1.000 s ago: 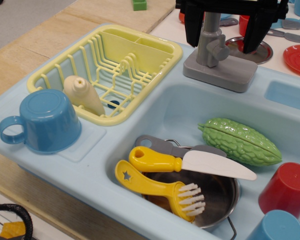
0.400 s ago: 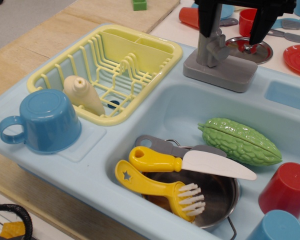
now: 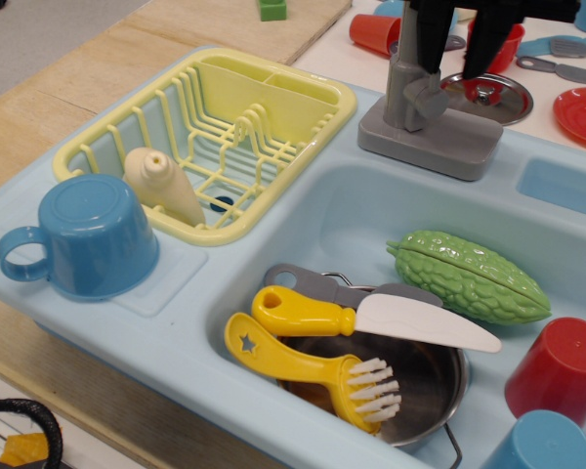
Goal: Turn lever vertical to front
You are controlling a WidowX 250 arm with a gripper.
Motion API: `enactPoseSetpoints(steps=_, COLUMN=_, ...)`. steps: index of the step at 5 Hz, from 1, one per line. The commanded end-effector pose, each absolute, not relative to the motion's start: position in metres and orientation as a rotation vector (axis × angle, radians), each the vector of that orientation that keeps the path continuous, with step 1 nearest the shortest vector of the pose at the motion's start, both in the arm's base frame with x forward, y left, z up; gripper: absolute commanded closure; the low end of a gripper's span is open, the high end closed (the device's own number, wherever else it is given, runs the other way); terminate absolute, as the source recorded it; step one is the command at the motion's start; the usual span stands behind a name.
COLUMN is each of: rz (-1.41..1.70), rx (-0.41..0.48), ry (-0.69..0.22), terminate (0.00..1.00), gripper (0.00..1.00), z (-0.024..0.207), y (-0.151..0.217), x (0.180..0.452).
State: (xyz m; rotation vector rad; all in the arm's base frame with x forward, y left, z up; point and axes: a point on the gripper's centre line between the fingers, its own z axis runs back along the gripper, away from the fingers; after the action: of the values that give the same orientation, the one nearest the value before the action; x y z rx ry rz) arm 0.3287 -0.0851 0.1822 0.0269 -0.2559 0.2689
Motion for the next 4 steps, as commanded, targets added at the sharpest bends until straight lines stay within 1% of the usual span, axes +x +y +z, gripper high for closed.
enactPoseSetpoints(steps=1, rz=0.310, rx=-0.021, ry=-0.262, terminate=0.00, gripper=1.00, z=0.187, y=-0.084, x=0.329)
enactPoseSetpoints(steps=3, rz=0.356, rx=-0.063, ry=-0.244, terminate=0.00, gripper=1.00, z=0.174, y=-0.077, x=0.323)
enactPoseSetpoints(steps=4, rz=0.386, rx=-0.055, ry=-0.243, terminate=0.00, gripper=1.00, z=0.174, y=-0.073, x=0.318)
